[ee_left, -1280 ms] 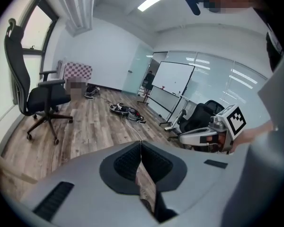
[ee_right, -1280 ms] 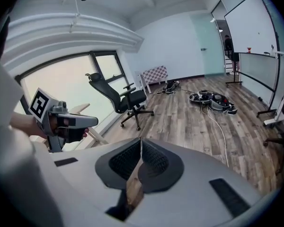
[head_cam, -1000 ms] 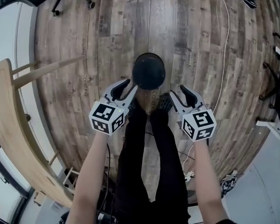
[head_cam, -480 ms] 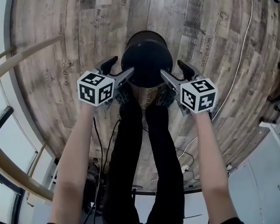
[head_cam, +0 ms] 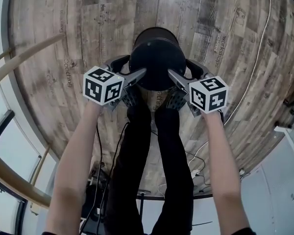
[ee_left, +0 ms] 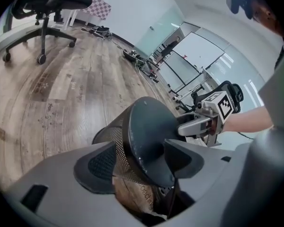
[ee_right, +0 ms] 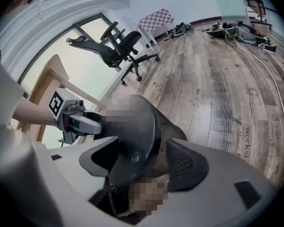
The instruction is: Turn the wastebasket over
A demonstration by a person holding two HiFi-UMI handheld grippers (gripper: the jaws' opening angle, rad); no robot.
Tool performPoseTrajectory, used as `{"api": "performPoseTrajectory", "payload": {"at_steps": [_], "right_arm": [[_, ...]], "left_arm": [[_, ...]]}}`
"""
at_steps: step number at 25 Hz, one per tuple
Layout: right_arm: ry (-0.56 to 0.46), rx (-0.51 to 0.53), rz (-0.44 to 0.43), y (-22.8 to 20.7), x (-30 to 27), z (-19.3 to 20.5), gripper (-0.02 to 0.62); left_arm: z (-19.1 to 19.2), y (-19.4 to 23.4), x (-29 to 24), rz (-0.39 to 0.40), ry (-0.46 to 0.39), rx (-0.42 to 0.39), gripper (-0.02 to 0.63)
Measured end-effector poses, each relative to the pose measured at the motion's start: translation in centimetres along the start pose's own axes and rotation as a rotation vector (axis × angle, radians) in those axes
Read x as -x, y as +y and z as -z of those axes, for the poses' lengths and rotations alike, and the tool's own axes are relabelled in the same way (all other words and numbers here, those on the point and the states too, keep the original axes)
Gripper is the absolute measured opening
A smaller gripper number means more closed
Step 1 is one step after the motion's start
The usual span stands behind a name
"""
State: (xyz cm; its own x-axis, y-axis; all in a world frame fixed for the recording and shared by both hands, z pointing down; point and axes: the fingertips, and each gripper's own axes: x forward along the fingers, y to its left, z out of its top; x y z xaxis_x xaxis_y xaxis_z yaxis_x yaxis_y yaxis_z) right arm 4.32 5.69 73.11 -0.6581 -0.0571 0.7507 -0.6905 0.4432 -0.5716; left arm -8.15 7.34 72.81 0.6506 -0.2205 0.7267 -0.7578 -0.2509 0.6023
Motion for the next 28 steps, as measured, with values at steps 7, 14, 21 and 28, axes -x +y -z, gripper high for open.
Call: {"api": "performPoseTrajectory", "payload": {"at_steps": [7,14,21,28], "right_arm": [[-0.046,0.235,0.07,0.2,1.3,-5.3,0.281],[-0.065,0.269,0.14,-1.3,1.3,-6.5,0.235],[0.015,0.142,0.133,-0.4,0.8,1.9,0.221],[0.157,0.219,0.157,-1.4,-2.7,11.4,0.222]], "left_arm": [[-4.8,0.2,2.3,-0.116,-0.098,-0.218,0.268],[-6.9,0.7,2.0,-0.169,-0.106,-0.323,0.22],[-0.3,-0.9,1.3,-0.092,-0.049,-0.209,0.233],[10.9,-0.1,-3.0,-0.088,0.168,-0.271,0.229]]}}
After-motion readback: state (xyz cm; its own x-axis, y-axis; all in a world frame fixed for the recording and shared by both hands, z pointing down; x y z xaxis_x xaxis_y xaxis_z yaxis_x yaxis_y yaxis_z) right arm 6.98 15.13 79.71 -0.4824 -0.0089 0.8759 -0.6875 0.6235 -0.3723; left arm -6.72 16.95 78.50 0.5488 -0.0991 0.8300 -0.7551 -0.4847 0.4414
